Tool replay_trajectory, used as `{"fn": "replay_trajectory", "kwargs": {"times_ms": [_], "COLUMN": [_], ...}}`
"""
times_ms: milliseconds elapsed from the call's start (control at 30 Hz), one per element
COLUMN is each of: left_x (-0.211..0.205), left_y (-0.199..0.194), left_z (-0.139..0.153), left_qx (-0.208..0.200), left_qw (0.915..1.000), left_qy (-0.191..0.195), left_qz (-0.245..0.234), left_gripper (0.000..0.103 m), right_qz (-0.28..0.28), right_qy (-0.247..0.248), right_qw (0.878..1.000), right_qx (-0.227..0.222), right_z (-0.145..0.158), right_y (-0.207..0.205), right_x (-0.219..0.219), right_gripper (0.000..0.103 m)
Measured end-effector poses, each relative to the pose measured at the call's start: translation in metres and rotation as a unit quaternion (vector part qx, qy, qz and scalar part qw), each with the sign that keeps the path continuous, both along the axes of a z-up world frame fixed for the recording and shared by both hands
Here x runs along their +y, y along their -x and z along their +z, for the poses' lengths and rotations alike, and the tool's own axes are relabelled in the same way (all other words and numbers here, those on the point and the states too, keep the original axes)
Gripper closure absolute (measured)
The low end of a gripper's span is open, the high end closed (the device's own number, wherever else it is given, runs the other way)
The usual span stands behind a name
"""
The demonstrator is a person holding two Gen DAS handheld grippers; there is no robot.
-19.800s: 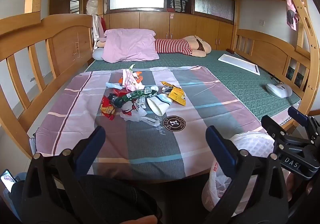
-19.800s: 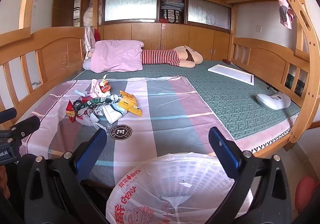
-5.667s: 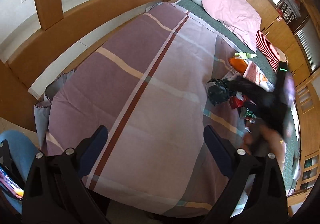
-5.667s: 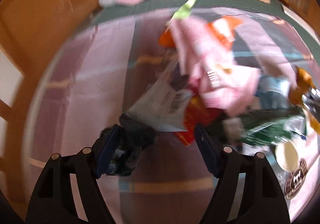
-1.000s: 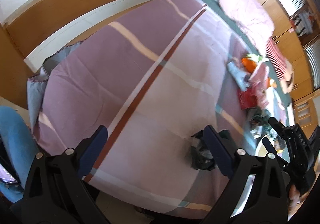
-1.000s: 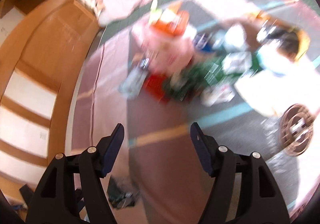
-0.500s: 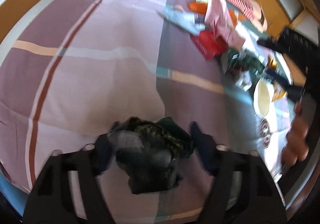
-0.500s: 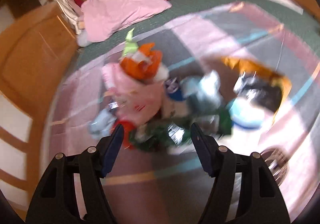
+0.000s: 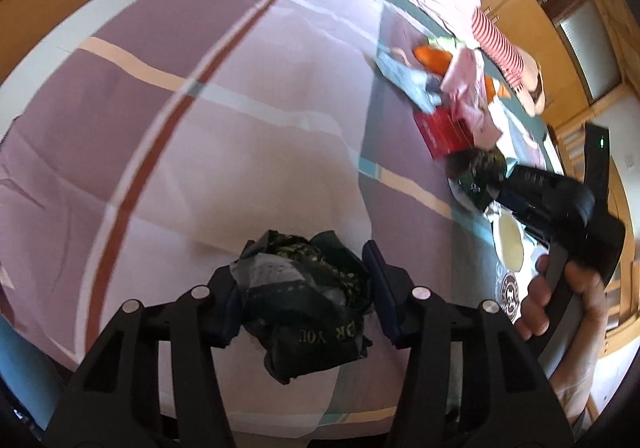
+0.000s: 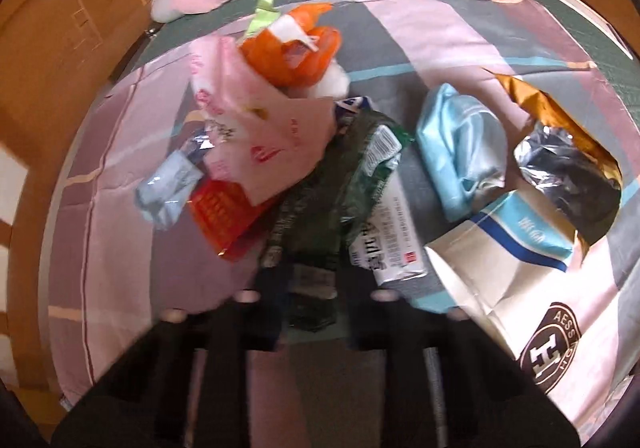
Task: Collect trash
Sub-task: 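Grasp the dark green wrapper with the left tool while the right tool grasps a green snack package, then carry both items over the white trash bag and open both tools to drop them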
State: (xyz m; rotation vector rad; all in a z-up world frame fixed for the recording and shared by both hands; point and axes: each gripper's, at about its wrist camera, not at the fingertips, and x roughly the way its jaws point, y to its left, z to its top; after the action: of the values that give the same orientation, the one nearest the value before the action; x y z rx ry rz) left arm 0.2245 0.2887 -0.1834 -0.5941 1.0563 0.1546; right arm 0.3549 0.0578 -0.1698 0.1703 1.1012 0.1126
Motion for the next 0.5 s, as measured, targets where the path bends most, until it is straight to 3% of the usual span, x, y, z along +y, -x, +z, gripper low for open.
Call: {"fn": "replay_trajectory", "kwargs": {"times_ms": [133,267,400,500], "left_x": [0.0,-0.005,-0.01,-0.014], "left_y": [0.003,0.008,0.009,0.015], "left_z": [0.011,0.031,0.043,0.048], "left_qx": [-0.015,-0.046,-0.065,-0.076], "left_qw": [0.9997,0.9971,0.9948,0.9938], "left_qy": [-0.017,-0.061,-0.078,-0.081], "left_qz": [0.007,0.003,-0.004,-0.015], "left_gripper": [0.05,0.05,0.05,0.05], "right_qz": [0.004,0.007,0.005,0.006], "right_qy": [-0.005,-0.045,-0.082,-0.088], "right_qw": [1.0,0.999,0.996,0.994], "right_qx": [-0.015,-0.019,-0.025,-0.061], "right_z": [0.01,0.02,0.031,0.05], "right_y": [0.009,0.028,0.053,0.08], "right_x": [0.001,-0.003,-0.007,-0.013], "right_gripper": [0.094,0.094,0.095,0.095]}}
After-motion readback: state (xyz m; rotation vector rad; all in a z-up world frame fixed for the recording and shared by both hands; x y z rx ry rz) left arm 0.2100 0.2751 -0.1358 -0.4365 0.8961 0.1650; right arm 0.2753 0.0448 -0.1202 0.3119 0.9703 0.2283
